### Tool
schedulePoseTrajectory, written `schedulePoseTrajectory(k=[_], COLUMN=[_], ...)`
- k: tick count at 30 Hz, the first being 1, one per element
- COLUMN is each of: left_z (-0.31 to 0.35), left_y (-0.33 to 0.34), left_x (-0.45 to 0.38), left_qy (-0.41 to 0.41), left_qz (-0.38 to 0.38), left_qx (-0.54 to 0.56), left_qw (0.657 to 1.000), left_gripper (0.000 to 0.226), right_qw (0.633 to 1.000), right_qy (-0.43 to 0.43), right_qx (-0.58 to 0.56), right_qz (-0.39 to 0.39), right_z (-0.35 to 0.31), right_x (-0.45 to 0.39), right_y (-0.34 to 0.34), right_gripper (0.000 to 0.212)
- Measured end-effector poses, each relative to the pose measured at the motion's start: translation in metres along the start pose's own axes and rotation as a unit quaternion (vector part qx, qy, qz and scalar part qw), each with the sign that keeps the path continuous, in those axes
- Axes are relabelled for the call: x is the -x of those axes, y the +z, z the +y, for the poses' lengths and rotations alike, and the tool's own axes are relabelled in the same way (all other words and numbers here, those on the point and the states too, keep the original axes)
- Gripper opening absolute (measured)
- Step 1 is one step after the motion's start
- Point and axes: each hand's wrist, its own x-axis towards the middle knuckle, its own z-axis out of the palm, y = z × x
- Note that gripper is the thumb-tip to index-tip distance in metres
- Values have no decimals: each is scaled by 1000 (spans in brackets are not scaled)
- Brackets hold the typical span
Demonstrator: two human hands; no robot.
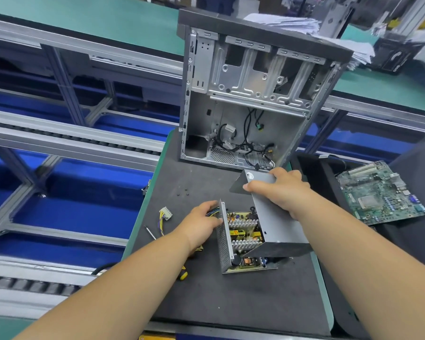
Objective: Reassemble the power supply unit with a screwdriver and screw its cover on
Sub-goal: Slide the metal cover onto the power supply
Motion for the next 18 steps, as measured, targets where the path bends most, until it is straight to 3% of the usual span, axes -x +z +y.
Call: schedulePoseTrajectory(k=[10,18], left_z=[5,8], left_y=[-3,-1], left_x=[9,8], left_qy=[-5,2], left_qz=[-12,-16], left_qx=[14,21], left_qw=[1000,1000], left_gripper=[53,48], right_qw=[997,998], right_qy=[-3,5], right_qx=[81,69], right_qz=[-5,14], right_z=[-11,-16], right_x=[3,5], right_y=[24,25], right_gripper=[108,105])
